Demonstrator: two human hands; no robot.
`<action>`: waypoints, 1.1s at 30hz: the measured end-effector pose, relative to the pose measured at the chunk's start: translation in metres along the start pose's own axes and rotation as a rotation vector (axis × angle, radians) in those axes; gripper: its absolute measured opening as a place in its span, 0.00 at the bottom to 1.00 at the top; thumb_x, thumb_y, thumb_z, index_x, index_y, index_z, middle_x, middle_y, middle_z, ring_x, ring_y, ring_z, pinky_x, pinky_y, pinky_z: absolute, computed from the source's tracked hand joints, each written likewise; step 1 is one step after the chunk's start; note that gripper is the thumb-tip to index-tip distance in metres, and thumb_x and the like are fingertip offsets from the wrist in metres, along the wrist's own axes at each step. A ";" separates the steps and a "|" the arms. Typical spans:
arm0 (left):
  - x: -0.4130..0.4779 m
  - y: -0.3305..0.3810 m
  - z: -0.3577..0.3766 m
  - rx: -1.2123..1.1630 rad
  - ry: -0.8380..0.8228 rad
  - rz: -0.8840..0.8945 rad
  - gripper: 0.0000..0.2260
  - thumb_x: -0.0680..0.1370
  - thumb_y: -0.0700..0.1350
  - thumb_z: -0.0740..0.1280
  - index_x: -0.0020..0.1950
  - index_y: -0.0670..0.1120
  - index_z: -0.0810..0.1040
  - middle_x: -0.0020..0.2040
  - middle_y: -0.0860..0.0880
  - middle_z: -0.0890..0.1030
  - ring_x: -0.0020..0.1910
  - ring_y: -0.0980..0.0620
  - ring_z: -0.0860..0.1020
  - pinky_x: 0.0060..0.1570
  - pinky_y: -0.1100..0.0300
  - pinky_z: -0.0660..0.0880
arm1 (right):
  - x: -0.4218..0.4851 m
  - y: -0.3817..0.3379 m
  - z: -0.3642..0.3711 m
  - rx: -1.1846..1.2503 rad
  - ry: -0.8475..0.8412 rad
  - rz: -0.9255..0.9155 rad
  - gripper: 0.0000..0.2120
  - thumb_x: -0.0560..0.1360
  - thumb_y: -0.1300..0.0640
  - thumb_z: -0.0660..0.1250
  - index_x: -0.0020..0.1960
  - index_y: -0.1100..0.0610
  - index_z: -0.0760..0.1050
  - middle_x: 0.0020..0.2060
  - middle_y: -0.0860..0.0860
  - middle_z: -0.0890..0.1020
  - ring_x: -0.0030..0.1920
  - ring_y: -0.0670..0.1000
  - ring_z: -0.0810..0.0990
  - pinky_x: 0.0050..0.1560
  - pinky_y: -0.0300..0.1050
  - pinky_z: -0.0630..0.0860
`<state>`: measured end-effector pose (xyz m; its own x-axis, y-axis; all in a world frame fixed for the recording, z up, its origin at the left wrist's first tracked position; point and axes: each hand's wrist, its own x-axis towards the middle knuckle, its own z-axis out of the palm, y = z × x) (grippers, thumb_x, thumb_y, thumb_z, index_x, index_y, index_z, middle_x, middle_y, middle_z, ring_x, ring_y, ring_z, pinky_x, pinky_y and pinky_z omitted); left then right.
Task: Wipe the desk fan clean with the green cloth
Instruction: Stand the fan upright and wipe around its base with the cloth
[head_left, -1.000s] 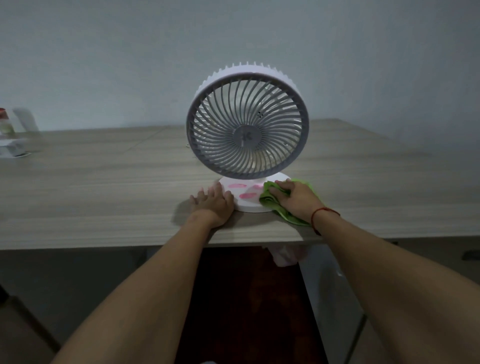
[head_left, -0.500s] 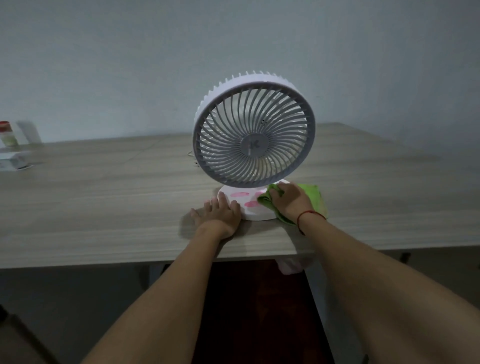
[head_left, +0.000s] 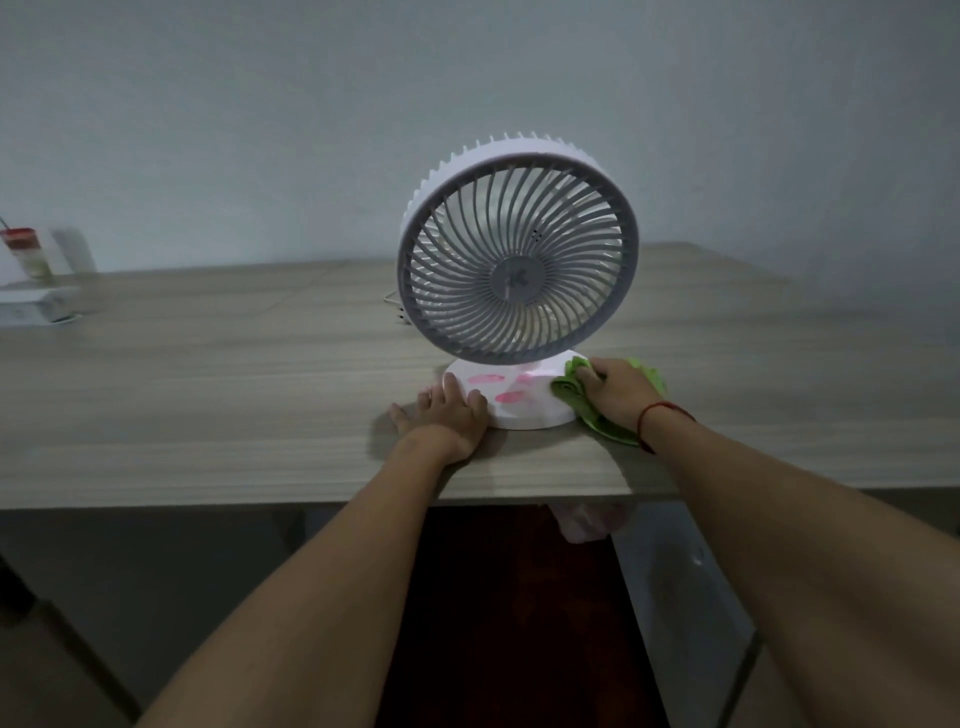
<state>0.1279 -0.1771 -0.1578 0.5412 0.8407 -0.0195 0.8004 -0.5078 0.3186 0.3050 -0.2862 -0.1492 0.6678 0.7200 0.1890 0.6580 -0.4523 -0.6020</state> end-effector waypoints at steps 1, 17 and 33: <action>0.001 -0.001 0.000 0.001 -0.004 0.003 0.29 0.80 0.57 0.42 0.79 0.48 0.44 0.80 0.47 0.50 0.80 0.47 0.47 0.74 0.37 0.40 | 0.003 -0.006 0.004 -0.027 0.007 0.012 0.20 0.80 0.49 0.55 0.57 0.62 0.77 0.59 0.62 0.80 0.60 0.61 0.77 0.60 0.49 0.70; 0.000 0.000 0.001 0.005 0.015 0.004 0.29 0.81 0.57 0.42 0.79 0.46 0.44 0.80 0.46 0.50 0.80 0.47 0.49 0.75 0.38 0.41 | -0.006 0.003 -0.013 -0.122 -0.136 -0.065 0.23 0.81 0.48 0.54 0.72 0.59 0.68 0.70 0.59 0.72 0.69 0.59 0.71 0.67 0.46 0.65; 0.000 0.001 0.003 0.002 0.028 -0.003 0.29 0.80 0.57 0.43 0.79 0.45 0.45 0.80 0.47 0.51 0.80 0.47 0.49 0.75 0.38 0.41 | -0.029 -0.009 0.007 -0.051 -0.106 -0.185 0.24 0.79 0.46 0.59 0.71 0.55 0.70 0.73 0.54 0.70 0.73 0.54 0.67 0.75 0.43 0.60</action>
<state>0.1289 -0.1782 -0.1602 0.5312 0.8472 0.0055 0.8028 -0.5054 0.3164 0.2775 -0.2996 -0.1550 0.4955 0.8432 0.2087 0.7844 -0.3311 -0.5244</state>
